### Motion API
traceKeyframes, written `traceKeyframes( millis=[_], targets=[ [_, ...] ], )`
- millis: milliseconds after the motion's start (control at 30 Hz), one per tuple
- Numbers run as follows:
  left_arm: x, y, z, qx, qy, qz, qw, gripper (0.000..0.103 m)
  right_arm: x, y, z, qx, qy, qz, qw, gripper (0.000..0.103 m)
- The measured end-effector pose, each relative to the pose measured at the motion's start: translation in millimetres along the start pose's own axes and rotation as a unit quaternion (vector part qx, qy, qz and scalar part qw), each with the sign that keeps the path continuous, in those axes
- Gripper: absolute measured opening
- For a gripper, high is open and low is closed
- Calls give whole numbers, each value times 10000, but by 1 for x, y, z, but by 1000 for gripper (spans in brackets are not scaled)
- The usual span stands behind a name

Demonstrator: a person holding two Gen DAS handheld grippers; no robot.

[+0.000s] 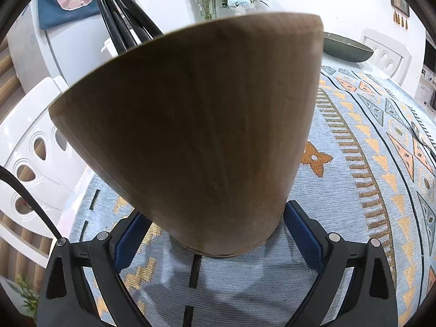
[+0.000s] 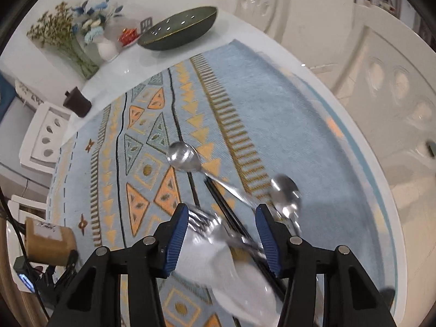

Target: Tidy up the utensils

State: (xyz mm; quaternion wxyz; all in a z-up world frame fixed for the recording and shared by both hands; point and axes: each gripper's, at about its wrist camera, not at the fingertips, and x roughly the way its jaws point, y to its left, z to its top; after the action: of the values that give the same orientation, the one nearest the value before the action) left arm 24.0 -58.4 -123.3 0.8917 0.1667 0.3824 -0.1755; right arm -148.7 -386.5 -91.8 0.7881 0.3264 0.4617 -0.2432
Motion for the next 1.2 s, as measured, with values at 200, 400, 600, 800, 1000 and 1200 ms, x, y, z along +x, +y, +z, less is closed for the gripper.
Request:
traceKeyframes(
  millis=[200, 400, 600, 800, 1000, 1200],
  targets=[
    [2, -3, -5, 42, -1, 51, 10000, 97, 52, 39, 25, -664, 332, -312, 9967, 50],
    [4, -7, -6, 62, -4, 73, 10000, 97, 86, 54, 32, -1049, 562, -601, 9911, 50],
    [4, -8, -7, 76, -11, 107, 9999, 98, 97, 63, 38, -1266, 392, -801, 9879, 51],
    [5, -9, -6, 91, 10, 109, 9999, 98, 99, 60, 49, -1028, 243, -438, 9934, 38],
    [5, -9, -7, 89, 15, 106, 9999, 98, 91, 27, 64, -73, 227, 658, 9975, 35],
    [4, -9, -7, 89, 15, 100, 9999, 98, 73, 21, 66, 52, 3, 1009, 9949, 35]
  ],
)
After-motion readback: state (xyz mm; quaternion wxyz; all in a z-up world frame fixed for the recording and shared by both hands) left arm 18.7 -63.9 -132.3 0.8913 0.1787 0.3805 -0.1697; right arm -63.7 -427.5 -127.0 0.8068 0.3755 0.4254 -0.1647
